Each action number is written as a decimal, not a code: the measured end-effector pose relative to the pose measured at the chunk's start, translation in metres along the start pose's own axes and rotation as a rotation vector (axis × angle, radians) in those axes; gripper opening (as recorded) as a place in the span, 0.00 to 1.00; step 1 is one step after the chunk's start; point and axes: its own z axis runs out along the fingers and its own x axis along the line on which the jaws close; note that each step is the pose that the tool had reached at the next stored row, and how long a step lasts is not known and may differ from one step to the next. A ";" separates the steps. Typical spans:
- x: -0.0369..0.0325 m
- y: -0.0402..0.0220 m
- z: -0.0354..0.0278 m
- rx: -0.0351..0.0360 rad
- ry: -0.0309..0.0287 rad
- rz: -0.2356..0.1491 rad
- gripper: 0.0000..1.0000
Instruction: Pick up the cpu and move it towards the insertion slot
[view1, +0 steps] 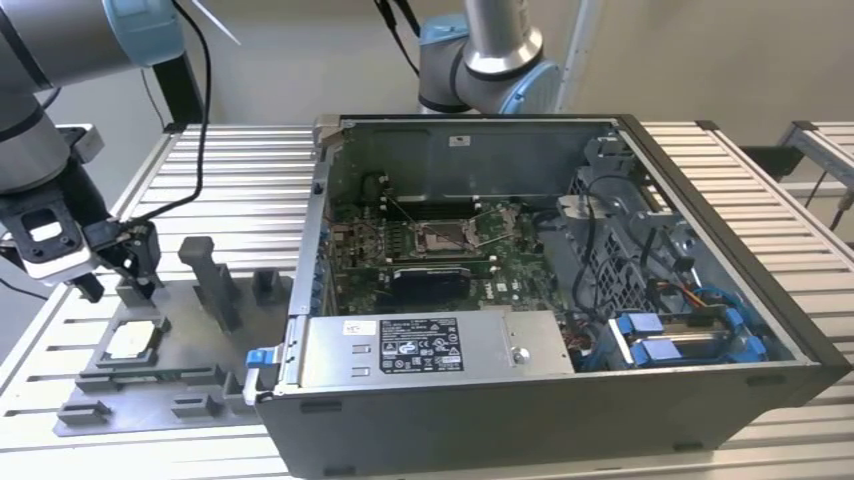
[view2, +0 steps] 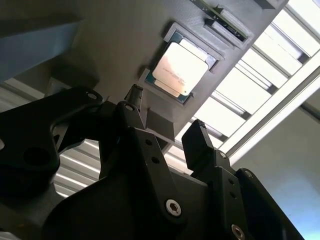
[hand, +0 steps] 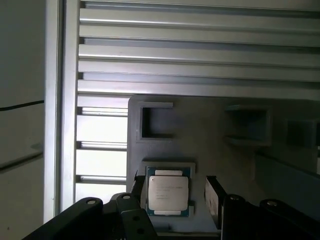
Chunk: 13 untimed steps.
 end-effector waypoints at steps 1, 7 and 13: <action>0.0000 0.0000 0.0003 0.0000 0.0000 0.000 1.00; 0.0002 -0.0015 0.0033 -0.0001 0.0000 0.000 1.00; 0.0003 -0.0066 0.0062 0.0000 0.0000 0.000 1.00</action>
